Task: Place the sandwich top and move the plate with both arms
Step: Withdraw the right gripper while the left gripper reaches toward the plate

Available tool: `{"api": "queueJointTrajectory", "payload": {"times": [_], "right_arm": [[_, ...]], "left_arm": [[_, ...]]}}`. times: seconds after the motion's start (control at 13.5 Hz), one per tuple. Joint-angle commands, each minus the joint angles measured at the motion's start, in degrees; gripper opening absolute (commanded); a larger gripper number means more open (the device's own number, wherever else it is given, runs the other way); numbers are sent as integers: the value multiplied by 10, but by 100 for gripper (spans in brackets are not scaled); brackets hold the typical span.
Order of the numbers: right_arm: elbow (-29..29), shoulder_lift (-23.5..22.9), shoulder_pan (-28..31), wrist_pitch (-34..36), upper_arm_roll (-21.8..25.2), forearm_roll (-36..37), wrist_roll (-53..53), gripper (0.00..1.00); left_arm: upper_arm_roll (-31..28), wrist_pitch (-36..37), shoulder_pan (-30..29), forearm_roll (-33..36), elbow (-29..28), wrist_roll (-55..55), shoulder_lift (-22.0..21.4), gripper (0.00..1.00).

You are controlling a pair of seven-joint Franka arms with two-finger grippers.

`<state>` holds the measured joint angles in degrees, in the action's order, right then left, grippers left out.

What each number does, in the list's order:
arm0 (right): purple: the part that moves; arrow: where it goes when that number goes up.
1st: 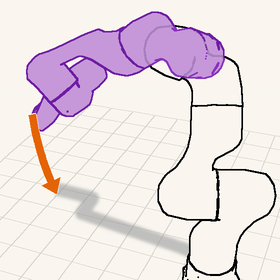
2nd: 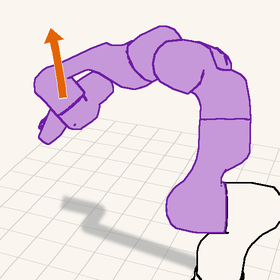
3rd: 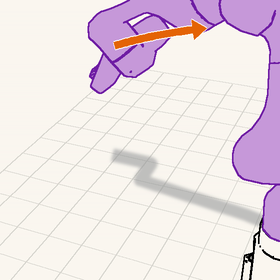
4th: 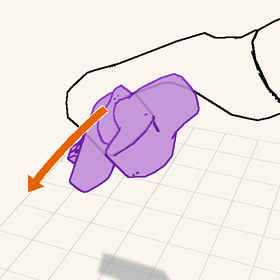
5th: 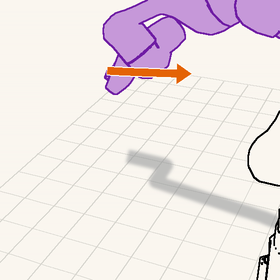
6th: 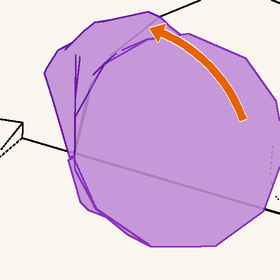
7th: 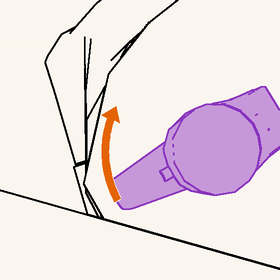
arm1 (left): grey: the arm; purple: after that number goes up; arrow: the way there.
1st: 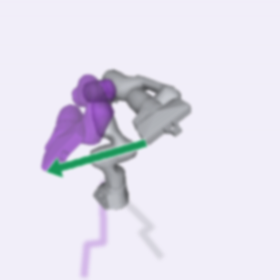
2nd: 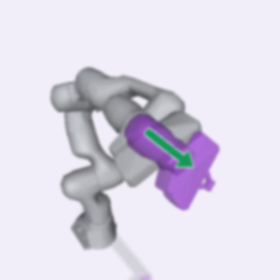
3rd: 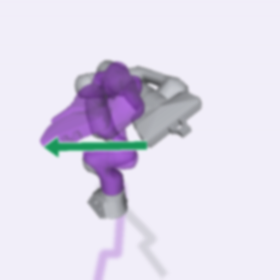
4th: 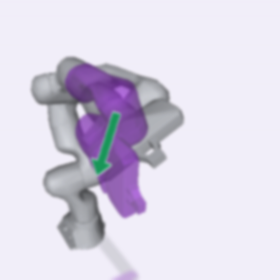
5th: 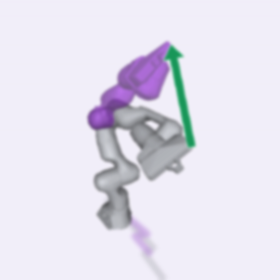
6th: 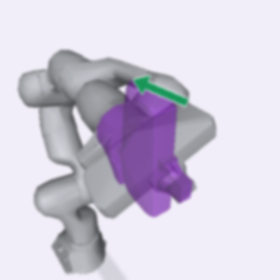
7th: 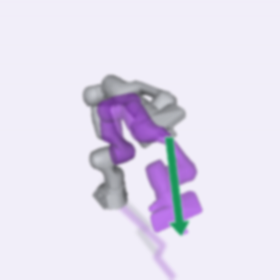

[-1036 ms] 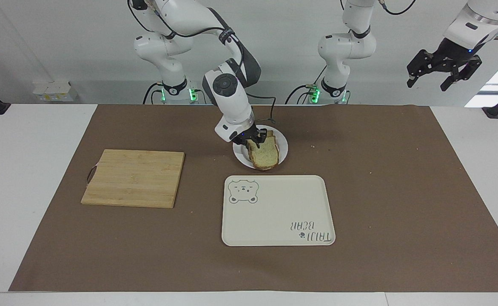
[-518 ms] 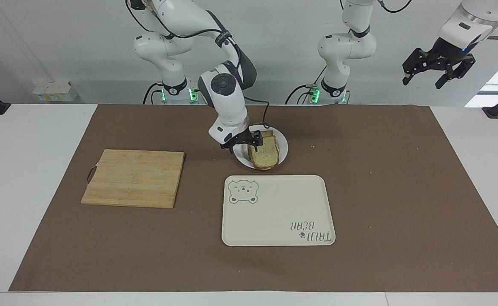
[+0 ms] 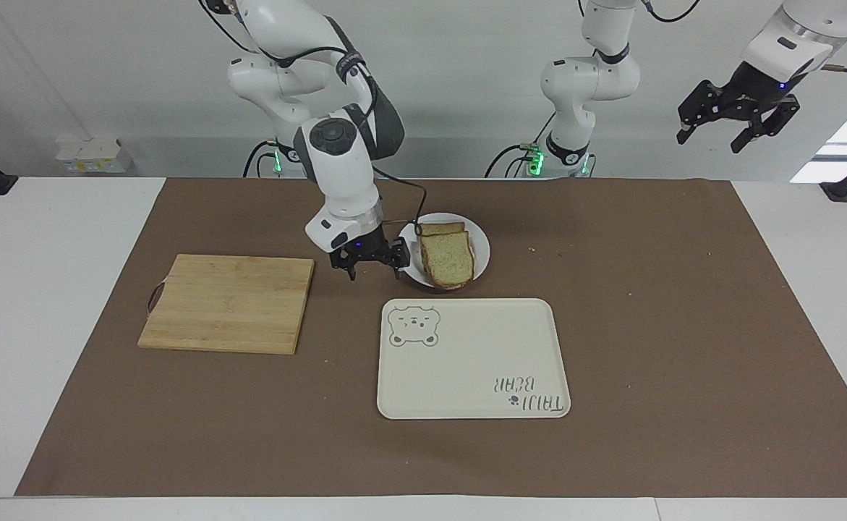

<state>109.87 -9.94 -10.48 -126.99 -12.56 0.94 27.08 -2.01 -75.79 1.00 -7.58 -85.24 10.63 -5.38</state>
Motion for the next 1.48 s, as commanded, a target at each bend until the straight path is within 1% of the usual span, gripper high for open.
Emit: {"api": "queueJointTrajectory", "payload": {"times": [0.0,0.07,0.22,0.52,0.67,0.81,0.89,1.04,1.11,1.18,1.26,1.33,1.41], "right_arm": [[-7,28,18,31,-5,25,-6,100],[-20,33,18,54,-5,25,-5,100],[-44,47,19,101,-5,26,-5,100],[-49,102,43,137,-5,24,-8,100],[-55,122,51,157,-5,23,-11,100],[-78,130,63,189,-4,22,-11,100],[-92,134,71,205,-4,22,-12,100],[-117,134,83,238,-3,21,-12,100],[-127,134,90,250,-3,21,-12,100],[-131,134,94,259,-3,21,-12,100],[-134,135,97,264,-2,21,-12,100],[-134,145,101,263,4,17,-12,100],[-134,153,101,264,14,13,-13,100]], "left_arm": [[3,-10,-4,-40,-34,-3,-16,100],[3,-12,-5,-67,-54,-2,-16,100],[3,-48,-6,-120,-114,1,-23,100],[3,-149,-2,-222,-256,8,-36,100],[7,-213,4,-260,-327,25,-56,100],[6,-250,9,-327,-394,54,-74,100],[7,-271,11,-346,-417,71,-75,100],[7,-313,37,-375,-456,80,-77,100],[8,-340,51,-395,-485,103,-77,100],[8,-368,59,-427,-518,149,-77,100],[8,-400,64,-477,-555,201,-73,100],[8,-441,81,-523,-590,243,-69,100],[8,-477,107,-554,-612,262,-70,100]]}}
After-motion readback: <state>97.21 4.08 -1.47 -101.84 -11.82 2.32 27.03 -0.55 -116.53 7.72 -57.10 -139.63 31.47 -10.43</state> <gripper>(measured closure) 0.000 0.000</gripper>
